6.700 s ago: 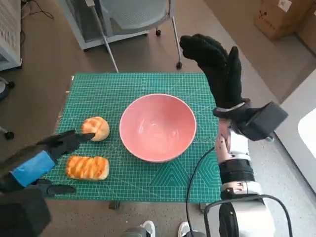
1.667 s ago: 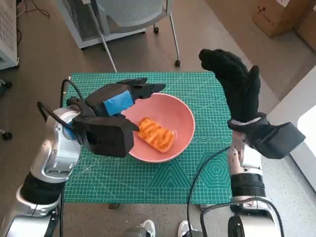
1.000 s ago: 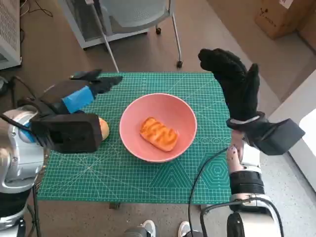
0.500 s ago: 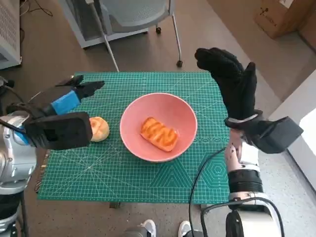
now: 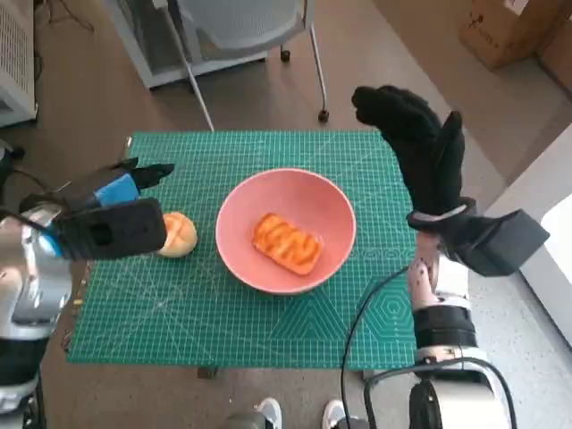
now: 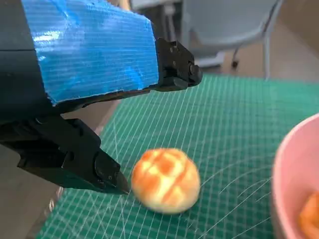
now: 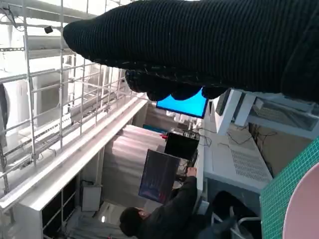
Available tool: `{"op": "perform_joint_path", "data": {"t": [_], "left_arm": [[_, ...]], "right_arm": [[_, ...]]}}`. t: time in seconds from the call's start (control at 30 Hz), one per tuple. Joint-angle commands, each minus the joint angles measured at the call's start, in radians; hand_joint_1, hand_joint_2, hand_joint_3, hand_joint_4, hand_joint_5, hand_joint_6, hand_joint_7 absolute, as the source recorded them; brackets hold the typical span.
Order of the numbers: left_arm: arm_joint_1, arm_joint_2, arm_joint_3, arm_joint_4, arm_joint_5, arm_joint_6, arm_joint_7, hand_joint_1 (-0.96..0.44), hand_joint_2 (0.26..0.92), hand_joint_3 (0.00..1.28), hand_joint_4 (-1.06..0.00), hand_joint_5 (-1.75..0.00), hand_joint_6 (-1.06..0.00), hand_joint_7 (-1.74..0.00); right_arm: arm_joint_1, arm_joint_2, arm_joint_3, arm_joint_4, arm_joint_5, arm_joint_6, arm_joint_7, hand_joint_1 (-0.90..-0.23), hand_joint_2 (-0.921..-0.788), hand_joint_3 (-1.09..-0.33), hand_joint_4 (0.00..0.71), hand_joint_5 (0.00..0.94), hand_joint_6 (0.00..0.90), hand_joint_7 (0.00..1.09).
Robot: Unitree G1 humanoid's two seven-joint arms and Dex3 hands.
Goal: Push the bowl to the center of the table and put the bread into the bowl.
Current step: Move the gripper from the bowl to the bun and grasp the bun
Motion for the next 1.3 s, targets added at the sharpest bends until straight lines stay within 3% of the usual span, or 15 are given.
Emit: {"op": "perform_joint_path", "data": {"t": [0.03, 0.7, 0.93, 1.1, 1.3], "left_arm": [[-0.049, -0.032, -0.037, 0.066, 0.028, -0.017, 0.028, 0.09, 0.783, 0.0, 0.0, 0.0, -0.19, 0.0], [-0.149, -0.19, -0.19, 0.414, 0.135, -0.098, 0.206, -0.03, 0.772, 0.0, -0.04, -0.01, -0.22, -0.01], [-0.173, -0.213, -0.228, 0.532, 0.158, -0.14, 0.256, -0.04, 0.8, 0.01, -0.14, -0.03, -0.27, -0.03], [-0.205, -0.227, -0.261, 0.615, 0.181, -0.128, 0.243, -0.02, 0.82, 0.02, -0.22, -0.03, -0.31, -0.02], [-0.246, -0.25, -0.293, 0.694, 0.195, -0.067, 0.201, 0.04, 0.846, 0.02, -0.42, -0.09, -0.4, -0.04]], "right_arm": [[0.0, -0.011, -0.001, 0.013, 0.0, 0.014, 0.014, -0.529, -0.921, -0.405, 0.275, 0.001, 0.479, 0.0], [0.017, -0.022, 0.005, -0.024, -0.021, 0.001, 0.0, -0.534, -0.921, -0.413, 0.261, 0.0, 0.467, 0.0], [0.023, -0.027, 0.001, -0.029, -0.017, -0.006, -0.001, -0.533, -0.921, -0.414, 0.266, 0.003, 0.461, 0.0], [0.025, -0.027, -0.002, -0.024, -0.016, -0.014, -0.004, -0.535, -0.921, -0.414, 0.268, 0.003, 0.463, 0.0], [0.032, -0.024, -0.002, -0.027, -0.016, -0.021, -0.011, -0.543, -0.921, -0.413, 0.268, 0.002, 0.464, 0.0]]}}
